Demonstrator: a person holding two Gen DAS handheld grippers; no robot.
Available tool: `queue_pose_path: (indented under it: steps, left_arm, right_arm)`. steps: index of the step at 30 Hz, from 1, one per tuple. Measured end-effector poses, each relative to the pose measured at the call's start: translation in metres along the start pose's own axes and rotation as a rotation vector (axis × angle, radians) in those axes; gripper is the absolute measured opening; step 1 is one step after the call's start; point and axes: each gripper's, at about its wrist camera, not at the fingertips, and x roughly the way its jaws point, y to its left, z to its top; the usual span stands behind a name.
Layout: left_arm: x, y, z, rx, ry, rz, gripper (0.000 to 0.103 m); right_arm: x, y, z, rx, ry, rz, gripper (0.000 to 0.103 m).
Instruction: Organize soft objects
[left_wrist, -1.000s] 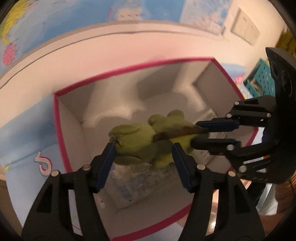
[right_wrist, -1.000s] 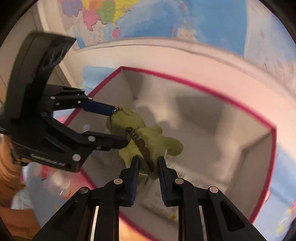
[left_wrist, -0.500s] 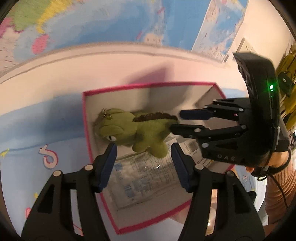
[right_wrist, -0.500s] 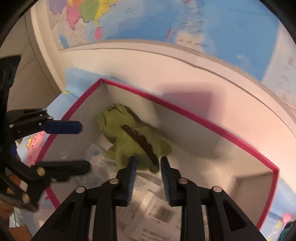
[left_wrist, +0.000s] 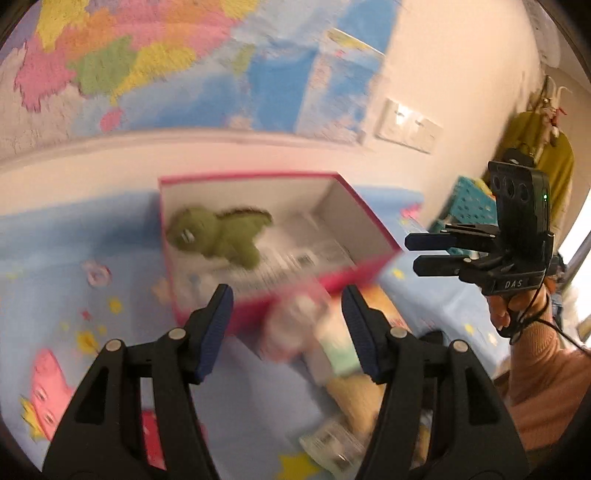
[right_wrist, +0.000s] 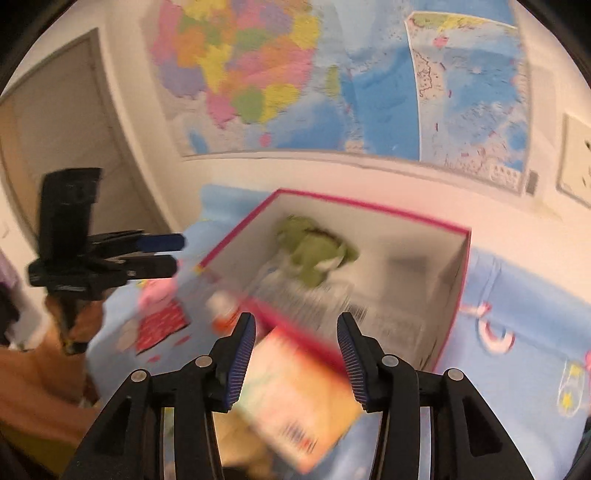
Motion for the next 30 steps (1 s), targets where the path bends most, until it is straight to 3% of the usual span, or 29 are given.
queue_pose_path:
  steps: [8, 14, 16, 18, 27, 30]
  left_arm:
    - [0.023, -0.035, -0.05, 0.01, 0.114, -0.067, 0.063]
    - [0.047, -0.051, -0.078, -0.001, 0.208, -0.094, 0.063]
    - [0.053, -0.055, -0.084, -0.004, 0.234, -0.108, 0.063]
    - [0.063, -0.057, -0.09, -0.011, 0.268, -0.107, 0.063]
    - [0.077, -0.058, -0.099, -0.046, 0.305, -0.105, 0.062]
    - [0.077, -0.057, -0.1, -0.047, 0.306, -0.105, 0.061]
  right_arm:
    - [0.003, -0.004, -0.063, 0.109, 0.096, 0.026, 0.047]
    - [0.011, -0.008, -0.097, 0.172, 0.119, 0.027, 0.047]
    - [0.013, -0.006, -0.102, 0.168, 0.117, 0.001, 0.045]
    - [0.02, -0.012, -0.108, 0.182, 0.145, -0.035, 0.013]
    - [-0.007, -0.046, -0.117, 0.292, 0.093, -0.154, 0.012]
    - [-0.01, -0.058, -0.118, 0.34, 0.096, -0.25, 0.013]
